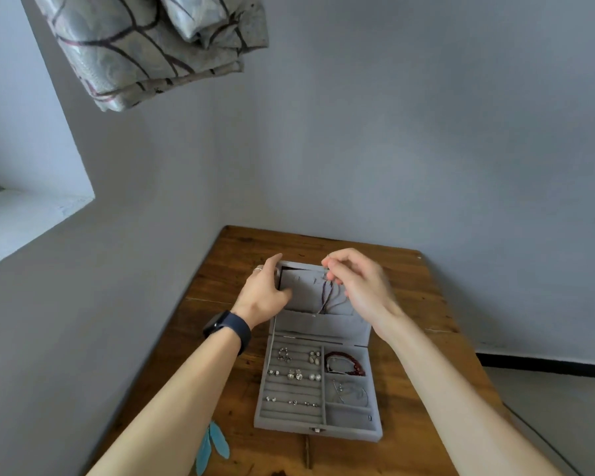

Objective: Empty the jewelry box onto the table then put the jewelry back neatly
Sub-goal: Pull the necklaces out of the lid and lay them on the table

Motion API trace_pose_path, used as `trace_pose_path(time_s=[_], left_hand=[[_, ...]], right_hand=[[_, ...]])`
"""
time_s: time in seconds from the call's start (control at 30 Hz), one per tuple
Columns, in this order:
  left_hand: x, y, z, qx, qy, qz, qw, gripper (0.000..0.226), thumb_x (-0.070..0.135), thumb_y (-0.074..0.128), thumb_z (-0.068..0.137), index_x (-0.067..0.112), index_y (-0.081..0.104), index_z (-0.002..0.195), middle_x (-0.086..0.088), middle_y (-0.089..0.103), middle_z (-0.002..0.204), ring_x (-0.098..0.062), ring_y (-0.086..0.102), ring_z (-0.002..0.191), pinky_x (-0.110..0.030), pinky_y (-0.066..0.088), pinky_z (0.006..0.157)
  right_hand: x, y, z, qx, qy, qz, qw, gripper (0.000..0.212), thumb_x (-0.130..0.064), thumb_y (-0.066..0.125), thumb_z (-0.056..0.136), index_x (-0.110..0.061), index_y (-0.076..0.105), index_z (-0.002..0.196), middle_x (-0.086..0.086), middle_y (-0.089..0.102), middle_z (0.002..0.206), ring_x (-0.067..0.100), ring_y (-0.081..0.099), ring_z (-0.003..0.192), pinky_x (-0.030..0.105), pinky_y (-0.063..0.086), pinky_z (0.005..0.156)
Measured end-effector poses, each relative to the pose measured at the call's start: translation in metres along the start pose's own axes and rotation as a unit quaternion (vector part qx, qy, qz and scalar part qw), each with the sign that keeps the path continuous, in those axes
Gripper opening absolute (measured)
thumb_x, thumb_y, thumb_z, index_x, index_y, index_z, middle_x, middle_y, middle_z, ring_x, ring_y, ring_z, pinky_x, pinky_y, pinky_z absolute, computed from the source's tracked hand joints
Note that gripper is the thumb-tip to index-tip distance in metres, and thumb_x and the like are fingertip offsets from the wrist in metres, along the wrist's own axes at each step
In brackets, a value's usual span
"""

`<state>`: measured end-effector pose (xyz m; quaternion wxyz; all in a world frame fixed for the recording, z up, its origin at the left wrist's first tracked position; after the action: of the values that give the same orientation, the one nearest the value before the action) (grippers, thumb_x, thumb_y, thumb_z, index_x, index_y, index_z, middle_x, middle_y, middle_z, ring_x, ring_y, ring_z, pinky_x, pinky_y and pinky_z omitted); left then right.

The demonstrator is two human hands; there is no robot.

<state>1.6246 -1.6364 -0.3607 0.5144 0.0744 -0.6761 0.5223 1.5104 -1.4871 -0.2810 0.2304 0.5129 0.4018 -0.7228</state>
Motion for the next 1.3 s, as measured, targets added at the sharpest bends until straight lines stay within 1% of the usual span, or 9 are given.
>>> trace_pose_path(time_s=[0.17, 0.27, 0.37, 0.43, 0.6, 0.7, 0.83, 1.07, 1.3], left_hand=[[0.040, -0.027, -0.013, 0.034, 0.041, -0.050, 0.997, 0.063, 0.019, 0.067, 0.081, 0.029, 0.051, 0.142, -0.001, 0.052, 0.141, -0.021, 0.049, 0.130, -0.026, 0.040, 0.096], [0.081, -0.032, -0.030, -0.062, 0.077, -0.158, 0.983, 0.054, 0.028, 0.065, 0.073, 0.029, 0.066, 0.127, 0.008, 0.069, 0.120, -0.012, 0.062, 0.115, -0.026, 0.046, 0.091], [0.111, -0.019, -0.056, -0.186, 0.102, -0.131, 0.968, 0.030, 0.026, 0.070, 0.082, 0.029, 0.074, 0.112, 0.012, 0.074, 0.105, -0.004, 0.065, 0.101, -0.026, 0.051, 0.084], [0.121, -0.014, -0.069, -0.180, 0.133, -0.106, 0.969, 0.010, 0.027, 0.072, 0.092, 0.022, 0.078, 0.097, 0.008, 0.076, 0.093, -0.002, 0.067, 0.088, -0.019, 0.049, 0.075], [0.118, -0.008, -0.094, -0.139, 0.119, -0.130, 0.974, 0.025, 0.032, 0.070, 0.092, 0.008, 0.077, 0.092, -0.002, 0.077, 0.085, -0.013, 0.072, 0.078, -0.025, 0.055, 0.071], [0.114, 0.000, -0.108, -0.143, 0.094, -0.150, 0.974, 0.026, 0.035, 0.068, 0.093, 0.009, 0.075, 0.093, -0.004, 0.077, 0.087, -0.018, 0.073, 0.080, -0.039, 0.057, 0.083], [0.116, 0.005, -0.122, -0.114, 0.034, -0.253, 0.960, 0.020, 0.034, 0.064, 0.096, 0.016, 0.071, 0.092, -0.005, 0.074, 0.082, -0.021, 0.072, 0.077, -0.039, 0.054, 0.082], [0.115, 0.027, -0.136, -0.113, 0.003, -0.253, 0.961, 0.019, 0.029, 0.063, 0.098, 0.013, 0.070, 0.089, -0.004, 0.070, 0.076, -0.016, 0.069, 0.072, -0.035, 0.053, 0.079], [0.120, 0.066, -0.145, -0.125, -0.020, -0.268, 0.955, 0.023, 0.031, 0.061, 0.099, 0.009, 0.069, 0.099, -0.007, 0.069, 0.081, -0.019, 0.070, 0.075, -0.035, 0.054, 0.080]], right_hand=[[-0.016, -0.014, -0.011, -0.029, -0.034, -0.016, 0.999, 0.014, -0.028, 0.058, 0.097, -0.032, 0.070, 0.093, -0.016, 0.068, 0.080, -0.004, 0.061, 0.079, 0.018, 0.044, 0.073], [-0.023, -0.021, -0.020, -0.046, -0.051, -0.021, 0.997, 0.015, -0.025, 0.057, 0.098, -0.029, 0.071, 0.093, -0.014, 0.066, 0.076, -0.001, 0.059, 0.074, 0.009, 0.043, 0.064], [-0.024, -0.030, -0.035, -0.064, -0.056, -0.012, 0.996, 0.014, -0.020, 0.058, 0.098, -0.022, 0.072, 0.095, -0.006, 0.067, 0.076, 0.002, 0.058, 0.069, 0.008, 0.042, 0.061], [-0.021, -0.035, -0.046, -0.073, -0.050, -0.003, 0.996, 0.015, -0.018, 0.058, 0.098, -0.021, 0.072, 0.095, -0.005, 0.071, 0.080, 0.005, 0.060, 0.070, 0.012, 0.045, 0.064], [0.006, -0.054, -0.072, -0.048, -0.015, -0.035, 0.998, 0.014, -0.027, 0.058, 0.098, -0.025, 0.071, 0.095, -0.010, 0.065, 0.069, 0.005, 0.060, 0.066, 0.028, 0.051, 0.071], [0.029, -0.056, -0.093, -0.050, 0.009, -0.077, 0.996, 0.020, -0.042, 0.058, 0.096, -0.029, 0.072, 0.091, -0.003, 0.070, 0.082, 0.016, 0.063, 0.077, 0.035, 0.050, 0.076], [0.066, -0.053, -0.120, -0.054, 0.036, -0.083, 0.994, 0.017, -0.044, 0.063, 0.092, -0.030, 0.072, 0.089, 0.000, 0.070, 0.086, 0.013, 0.061, 0.077, 0.032, 0.048, 0.076], [0.115, -0.046, -0.169, 0.003, 0.113, 0.013, 0.993, 0.019, -0.041, 0.058, 0.096, -0.031, 0.074, 0.093, -0.019, 0.071, 0.095, -0.004, 0.061, 0.094, 0.014, 0.043, 0.075], [0.154, -0.055, -0.211, 0.099, 0.162, 0.139, 0.972, 0.022, -0.043, 0.062, 0.093, -0.030, 0.074, 0.080, -0.005, 0.063, 0.110, 0.011, 0.061, 0.105, 0.035, 0.050, 0.093]])
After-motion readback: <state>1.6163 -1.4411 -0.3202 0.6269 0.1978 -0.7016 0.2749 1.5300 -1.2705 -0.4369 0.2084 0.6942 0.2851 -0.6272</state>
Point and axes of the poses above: each hand's wrist, its own z-axis towards the middle knuckle, its own y-axis out of the palm, x = y × z, the point moved 6 cm from there along z, towards the middle knuckle
